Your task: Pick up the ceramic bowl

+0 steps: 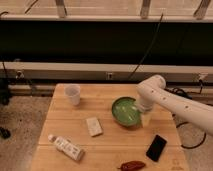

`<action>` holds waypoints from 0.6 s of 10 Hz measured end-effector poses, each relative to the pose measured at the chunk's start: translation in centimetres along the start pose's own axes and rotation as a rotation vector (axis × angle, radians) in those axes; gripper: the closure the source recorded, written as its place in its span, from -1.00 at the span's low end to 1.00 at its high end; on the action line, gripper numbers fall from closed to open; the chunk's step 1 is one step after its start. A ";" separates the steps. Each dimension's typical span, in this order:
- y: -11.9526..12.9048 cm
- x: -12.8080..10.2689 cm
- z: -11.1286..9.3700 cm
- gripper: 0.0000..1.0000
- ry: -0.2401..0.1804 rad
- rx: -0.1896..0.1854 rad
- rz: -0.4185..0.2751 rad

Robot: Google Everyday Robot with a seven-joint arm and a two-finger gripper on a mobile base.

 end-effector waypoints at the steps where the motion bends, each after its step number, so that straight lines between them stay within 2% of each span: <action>1: 0.2 0.1 0.4 -0.60 -0.011 0.005 -0.013; 3: 0.3 -0.4 1.4 -0.54 -0.036 0.003 -0.041; 6: 0.7 -0.6 2.5 0.08 -0.060 -0.007 -0.061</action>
